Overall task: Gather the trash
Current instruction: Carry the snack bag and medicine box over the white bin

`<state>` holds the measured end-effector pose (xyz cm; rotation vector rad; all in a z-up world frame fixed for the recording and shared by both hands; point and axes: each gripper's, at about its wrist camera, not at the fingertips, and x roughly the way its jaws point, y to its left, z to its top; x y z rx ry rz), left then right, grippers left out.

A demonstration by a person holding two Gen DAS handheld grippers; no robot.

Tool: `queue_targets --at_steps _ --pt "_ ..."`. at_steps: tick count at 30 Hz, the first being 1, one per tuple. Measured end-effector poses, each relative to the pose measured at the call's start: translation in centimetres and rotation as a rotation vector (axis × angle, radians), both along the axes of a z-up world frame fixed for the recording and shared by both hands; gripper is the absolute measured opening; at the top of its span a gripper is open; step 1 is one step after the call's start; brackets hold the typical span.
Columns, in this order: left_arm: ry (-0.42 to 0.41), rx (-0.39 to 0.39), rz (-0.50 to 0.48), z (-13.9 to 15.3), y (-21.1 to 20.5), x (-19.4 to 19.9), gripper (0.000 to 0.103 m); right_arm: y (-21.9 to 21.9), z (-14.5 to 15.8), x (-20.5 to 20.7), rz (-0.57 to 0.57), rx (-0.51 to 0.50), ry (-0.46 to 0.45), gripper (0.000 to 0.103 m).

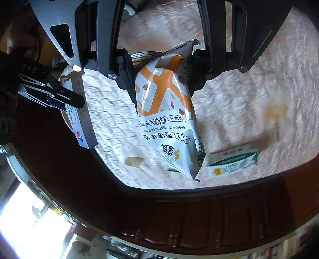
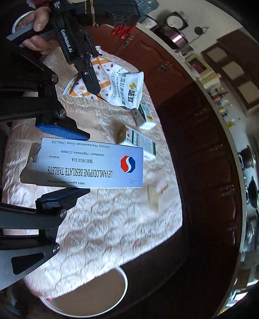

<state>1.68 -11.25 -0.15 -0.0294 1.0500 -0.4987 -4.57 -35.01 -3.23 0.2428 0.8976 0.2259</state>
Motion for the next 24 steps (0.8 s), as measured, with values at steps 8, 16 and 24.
queue_targets --at_steps 8,16,24 --pt "-0.024 0.007 -0.110 0.8 -6.5 -0.6 0.042 -5.2 0.7 -1.9 -0.113 0.025 -0.019 0.044" --pt "-0.024 0.002 -0.232 0.9 -13.6 -1.2 0.042 -11.0 0.9 -4.5 -0.243 0.037 -0.017 0.044" --pt "-0.012 -0.016 -0.345 1.0 -20.6 -1.4 0.042 -17.6 -0.3 -7.0 -0.388 0.056 0.021 0.044"
